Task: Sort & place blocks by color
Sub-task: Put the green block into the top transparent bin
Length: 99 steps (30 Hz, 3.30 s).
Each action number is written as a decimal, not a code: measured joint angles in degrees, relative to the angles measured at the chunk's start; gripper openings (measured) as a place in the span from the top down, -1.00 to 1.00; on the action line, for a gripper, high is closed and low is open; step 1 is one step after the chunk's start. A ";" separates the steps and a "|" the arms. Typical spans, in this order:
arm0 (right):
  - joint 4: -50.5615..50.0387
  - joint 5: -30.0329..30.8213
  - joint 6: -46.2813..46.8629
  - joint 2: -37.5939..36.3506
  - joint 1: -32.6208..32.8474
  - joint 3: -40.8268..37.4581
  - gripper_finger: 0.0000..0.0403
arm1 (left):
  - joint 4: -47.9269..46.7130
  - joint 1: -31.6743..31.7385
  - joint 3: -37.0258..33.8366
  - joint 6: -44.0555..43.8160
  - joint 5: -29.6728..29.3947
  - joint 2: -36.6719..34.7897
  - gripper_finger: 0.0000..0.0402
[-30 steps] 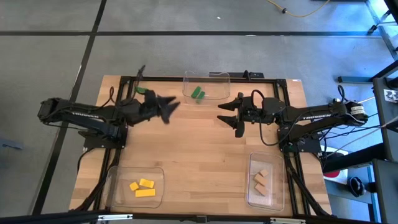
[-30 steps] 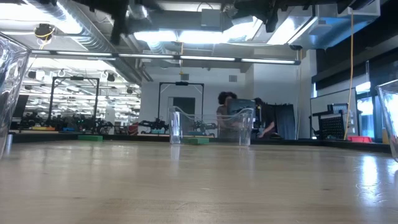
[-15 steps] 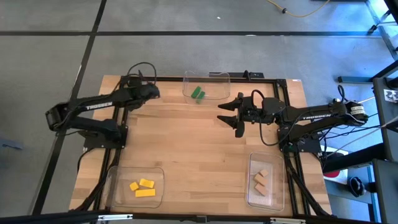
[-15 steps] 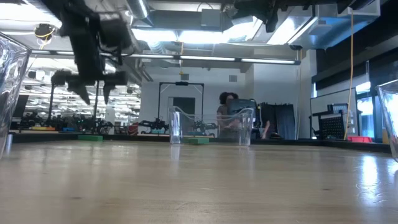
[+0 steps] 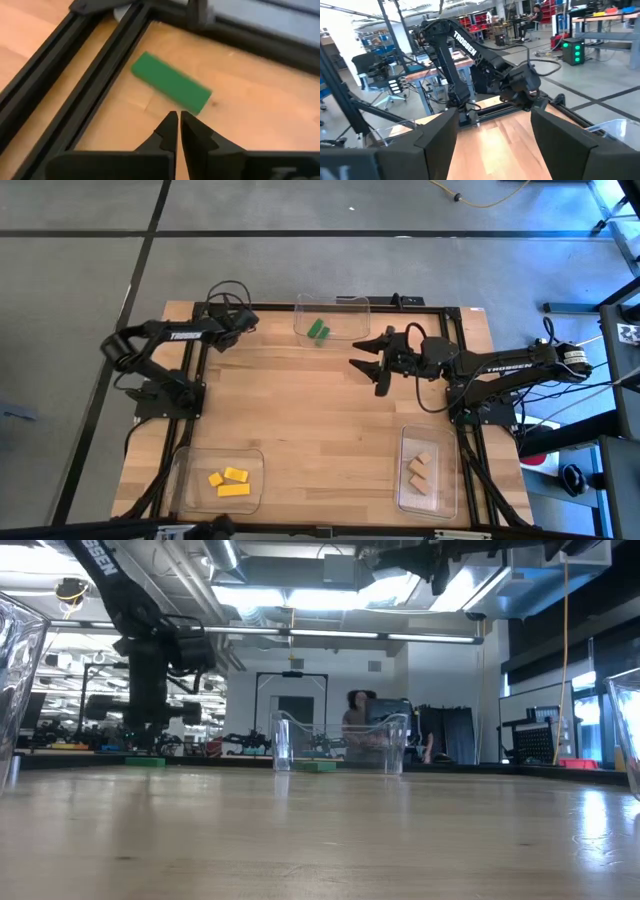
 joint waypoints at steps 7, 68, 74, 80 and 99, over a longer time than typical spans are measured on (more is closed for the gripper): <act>-0.42 3.78 -0.17 0.00 -0.34 0.00 -0.25 | 4.15 0.63 0.01 -0.53 -5.73 3.25 1.00; -1.20 4.34 1.23 0.00 -0.87 0.00 -0.25 | 6.66 -29.87 2.61 0.47 6.73 9.28 1.00; -1.20 4.81 -0.83 0.00 -0.87 0.00 -0.25 | 12.25 -41.56 2.57 0.28 10.49 9.36 1.00; -1.20 4.81 -0.87 0.00 -0.87 0.00 -0.25 | 18.15 -53.75 2.32 0.87 15.85 9.67 1.00; -1.18 4.75 -1.70 0.00 -0.85 0.00 -0.25 | 18.34 -54.01 9.56 31.88 33.84 5.37 0.89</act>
